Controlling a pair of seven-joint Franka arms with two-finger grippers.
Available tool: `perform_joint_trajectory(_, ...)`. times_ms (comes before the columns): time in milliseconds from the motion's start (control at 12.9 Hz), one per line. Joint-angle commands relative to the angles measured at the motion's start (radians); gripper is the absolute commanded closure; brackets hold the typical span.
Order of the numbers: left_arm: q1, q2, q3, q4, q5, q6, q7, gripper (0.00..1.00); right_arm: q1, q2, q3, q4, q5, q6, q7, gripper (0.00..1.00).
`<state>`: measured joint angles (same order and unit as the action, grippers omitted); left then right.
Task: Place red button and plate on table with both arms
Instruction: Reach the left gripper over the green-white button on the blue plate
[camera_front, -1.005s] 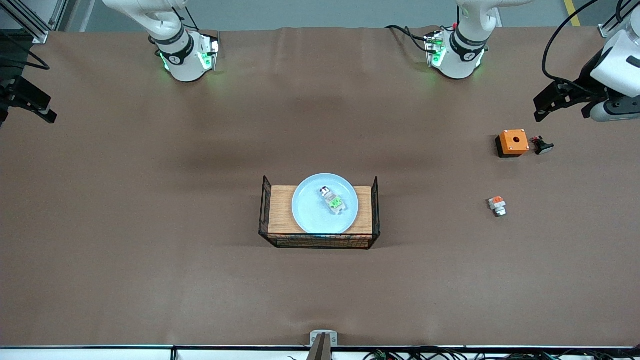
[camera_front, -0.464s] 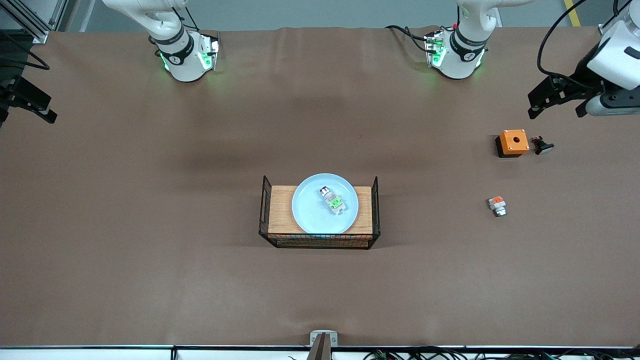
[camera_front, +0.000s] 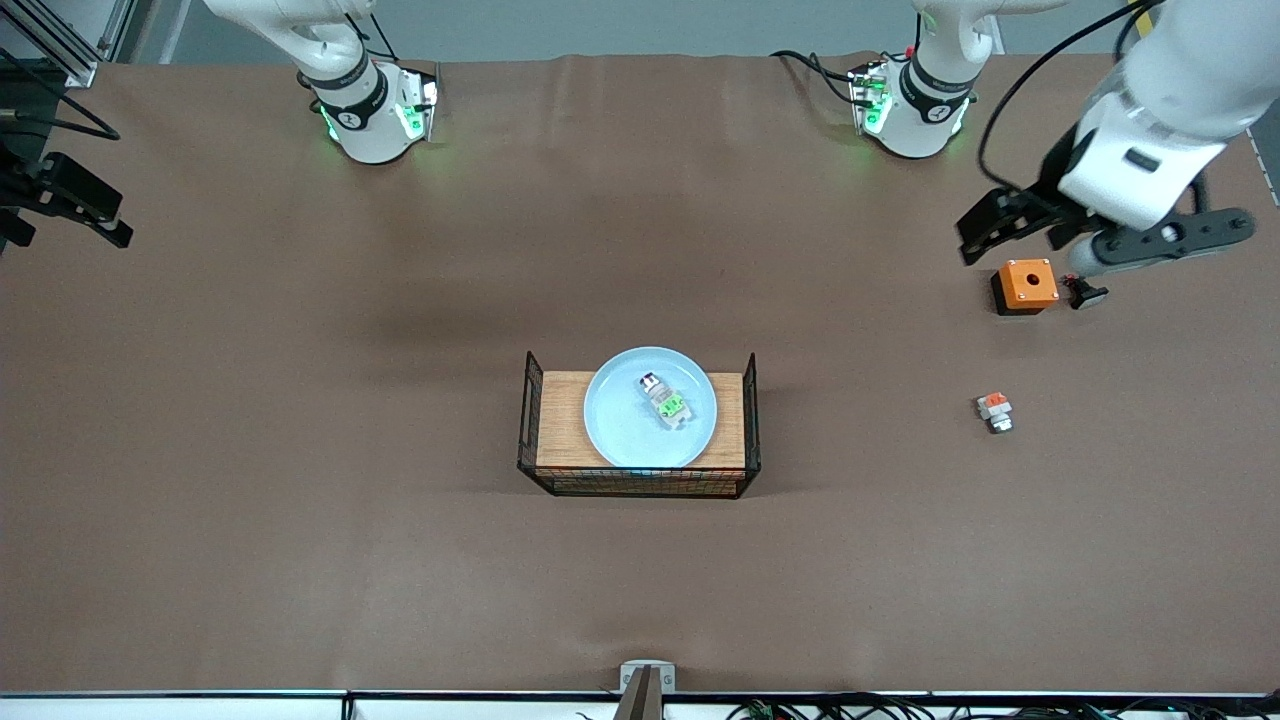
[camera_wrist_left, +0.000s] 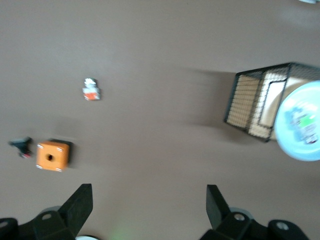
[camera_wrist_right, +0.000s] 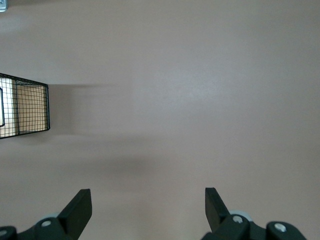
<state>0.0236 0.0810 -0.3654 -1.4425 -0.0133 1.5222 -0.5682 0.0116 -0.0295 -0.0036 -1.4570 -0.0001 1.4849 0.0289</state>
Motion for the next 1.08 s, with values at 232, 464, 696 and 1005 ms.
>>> perform_joint_trajectory(232,-0.092,0.219,-0.138,0.139,-0.004,0.163,-0.419,0.00,0.108,0.010,0.002,0.020,-0.050,-0.118,-0.012,0.00)
perform_joint_trajectory(464,-0.183,0.296,-0.135,0.140,0.003,0.312,-0.623,0.00,0.200,0.008,0.002,0.020,-0.109,-0.143,0.021,0.00)
perform_joint_trajectory(696,-0.287,0.365,-0.101,0.143,0.025,0.417,-0.838,0.00,0.251,0.008,0.002,0.009,-0.126,-0.153,0.161,0.00)
perform_joint_trajectory(1005,-0.579,0.474,0.179,0.192,0.030,0.466,-1.070,0.01,0.267,0.003,0.002,-0.026,0.026,-0.181,0.428,0.00)
